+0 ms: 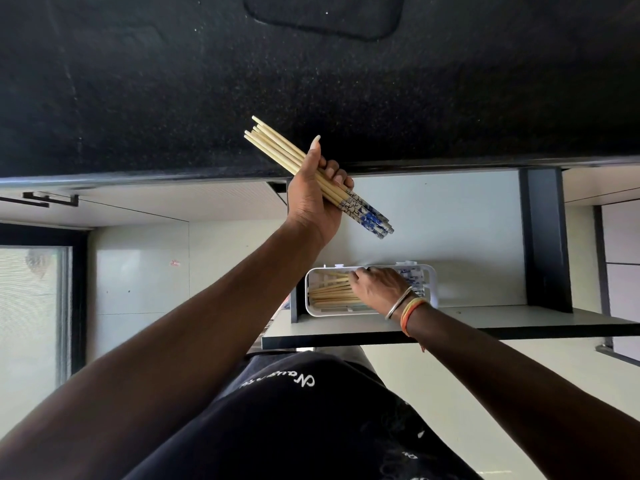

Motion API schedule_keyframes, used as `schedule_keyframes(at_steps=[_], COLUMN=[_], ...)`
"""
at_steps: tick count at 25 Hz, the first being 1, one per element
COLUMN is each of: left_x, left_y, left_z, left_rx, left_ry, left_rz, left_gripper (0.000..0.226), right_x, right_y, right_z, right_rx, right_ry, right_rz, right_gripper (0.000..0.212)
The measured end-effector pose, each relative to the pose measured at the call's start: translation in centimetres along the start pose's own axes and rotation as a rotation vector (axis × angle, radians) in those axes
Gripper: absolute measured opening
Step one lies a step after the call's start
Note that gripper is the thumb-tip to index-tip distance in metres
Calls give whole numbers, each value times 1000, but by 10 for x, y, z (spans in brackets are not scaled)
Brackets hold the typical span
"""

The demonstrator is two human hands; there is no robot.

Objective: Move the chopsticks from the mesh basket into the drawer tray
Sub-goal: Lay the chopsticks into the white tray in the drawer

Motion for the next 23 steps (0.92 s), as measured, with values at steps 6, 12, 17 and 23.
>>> schedule_keyframes(at_steps=[6, 12, 17, 23], left_x=[0, 0, 1, 1], left_y=[0, -1, -2, -3], left_z=[1, 0, -1, -1], left_rx=[3, 14, 15, 16], left_ry=[5, 7, 10, 8], left_rz=[0, 0, 6, 5], left_gripper=[37, 37, 36, 37], right_x=[-6, -5, -11, -6], right_y=[-7, -9, -10, -9], right_z=[8, 2, -2, 5], right_rx=[-224, 54, -144, -139], right_ry=[104, -36, -9, 33], right_rz=[30, 44, 214, 72], right_gripper=[29, 67, 64, 20])
Point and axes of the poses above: each hand's wrist, its own x-axis towards the middle knuckle, its own z-axis out of the back of the hand, y = z × x, the point moved 4 cm from there along x, towards the middle knuckle, and after that the axes turned 5 degrees about -y, right-handed, at the moved point
